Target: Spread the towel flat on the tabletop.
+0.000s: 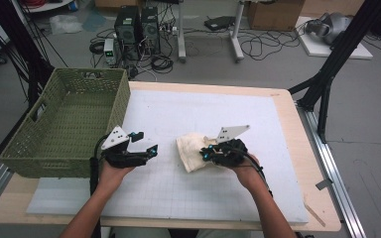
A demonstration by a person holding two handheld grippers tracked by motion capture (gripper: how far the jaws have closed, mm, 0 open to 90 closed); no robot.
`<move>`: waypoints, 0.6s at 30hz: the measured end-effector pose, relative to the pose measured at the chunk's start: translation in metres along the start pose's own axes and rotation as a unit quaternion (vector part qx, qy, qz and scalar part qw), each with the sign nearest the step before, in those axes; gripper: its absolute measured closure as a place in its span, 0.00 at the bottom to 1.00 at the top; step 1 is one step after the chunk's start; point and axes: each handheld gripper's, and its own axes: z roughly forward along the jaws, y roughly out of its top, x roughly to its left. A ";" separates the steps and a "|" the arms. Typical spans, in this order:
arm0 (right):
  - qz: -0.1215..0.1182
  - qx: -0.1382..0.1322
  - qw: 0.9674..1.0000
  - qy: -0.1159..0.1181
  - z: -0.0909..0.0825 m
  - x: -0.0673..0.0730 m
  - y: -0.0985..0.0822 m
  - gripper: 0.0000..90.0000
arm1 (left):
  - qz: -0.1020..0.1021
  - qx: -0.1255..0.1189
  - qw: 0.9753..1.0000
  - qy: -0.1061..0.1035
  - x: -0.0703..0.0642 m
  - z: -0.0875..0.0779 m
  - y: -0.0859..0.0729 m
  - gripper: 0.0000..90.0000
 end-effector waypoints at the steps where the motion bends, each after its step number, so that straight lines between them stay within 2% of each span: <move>1: 0.004 -0.003 1.000 -0.009 -0.001 -0.004 0.003 0.92 | -0.003 -0.003 1.000 -0.001 0.000 0.000 0.000 0.27; 5: 0.021 -0.007 0.999 -0.041 -0.003 -0.023 0.012 0.91 | -0.002 -0.002 1.000 0.001 0.000 -0.001 0.000 0.27; 8: 0.042 -0.016 0.997 -0.063 -0.004 -0.038 0.019 0.91 | -0.004 -0.004 1.000 0.001 0.000 -0.001 0.000 0.27; 10: 0.048 -0.002 0.995 -0.083 -0.002 -0.049 0.023 0.91 | 0.001 0.000 1.000 0.001 0.000 0.000 0.000 0.27; 13: 0.061 0.000 0.993 -0.104 0.003 -0.061 0.028 0.91 | 0.001 -0.002 1.000 0.002 0.000 -0.001 0.000 0.27; 15: 0.074 0.013 0.992 -0.103 0.010 -0.069 0.030 0.91 | -0.001 -0.002 1.000 0.001 0.000 -0.001 0.000 0.27; 18: 0.078 0.025 0.990 -0.118 0.014 -0.074 0.032 0.89 | 0.001 -0.001 1.000 0.000 0.000 -0.001 0.000 0.27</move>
